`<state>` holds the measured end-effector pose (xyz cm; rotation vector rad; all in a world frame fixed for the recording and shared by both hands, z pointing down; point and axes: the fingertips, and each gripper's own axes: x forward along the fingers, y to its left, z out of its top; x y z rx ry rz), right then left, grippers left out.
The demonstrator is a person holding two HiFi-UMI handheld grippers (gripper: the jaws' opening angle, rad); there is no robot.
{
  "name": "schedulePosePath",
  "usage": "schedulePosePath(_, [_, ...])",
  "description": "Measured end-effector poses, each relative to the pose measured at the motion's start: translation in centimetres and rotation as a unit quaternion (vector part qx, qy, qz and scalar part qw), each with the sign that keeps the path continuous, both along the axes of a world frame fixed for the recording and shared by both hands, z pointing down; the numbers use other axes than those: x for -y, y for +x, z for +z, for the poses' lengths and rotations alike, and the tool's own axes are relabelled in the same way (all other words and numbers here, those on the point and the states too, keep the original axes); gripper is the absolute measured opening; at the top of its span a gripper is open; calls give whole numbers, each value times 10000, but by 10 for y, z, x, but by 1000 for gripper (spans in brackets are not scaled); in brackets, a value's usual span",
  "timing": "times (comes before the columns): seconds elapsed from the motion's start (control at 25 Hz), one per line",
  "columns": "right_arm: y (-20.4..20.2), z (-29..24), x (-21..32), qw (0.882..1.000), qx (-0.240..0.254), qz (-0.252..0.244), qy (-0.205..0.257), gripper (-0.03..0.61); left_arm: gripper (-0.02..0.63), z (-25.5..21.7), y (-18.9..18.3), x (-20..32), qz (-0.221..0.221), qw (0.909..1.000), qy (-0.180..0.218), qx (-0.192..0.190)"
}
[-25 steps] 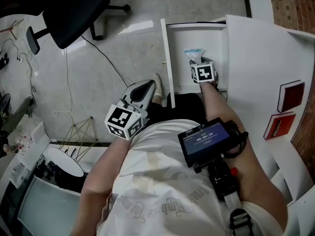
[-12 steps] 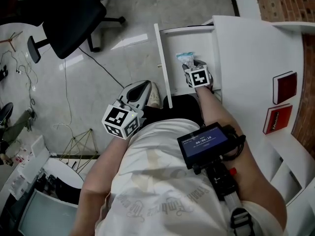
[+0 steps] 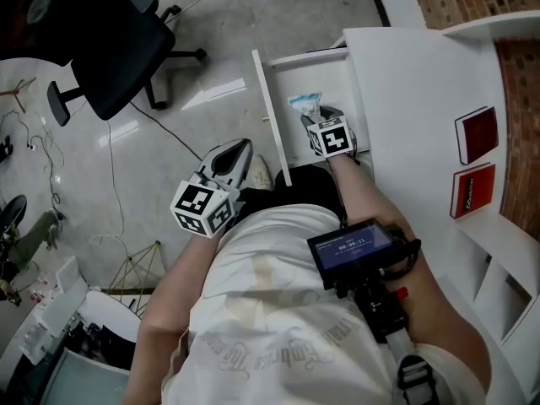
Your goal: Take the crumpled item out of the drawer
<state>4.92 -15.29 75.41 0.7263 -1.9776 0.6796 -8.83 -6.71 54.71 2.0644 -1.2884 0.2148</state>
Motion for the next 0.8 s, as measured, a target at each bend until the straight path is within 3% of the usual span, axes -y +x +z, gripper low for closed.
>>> schedulePosePath(0.8, [1, -85, 3, 9934, 724, 581, 676, 201, 20, -26, 16, -1, 531, 9975, 466, -64])
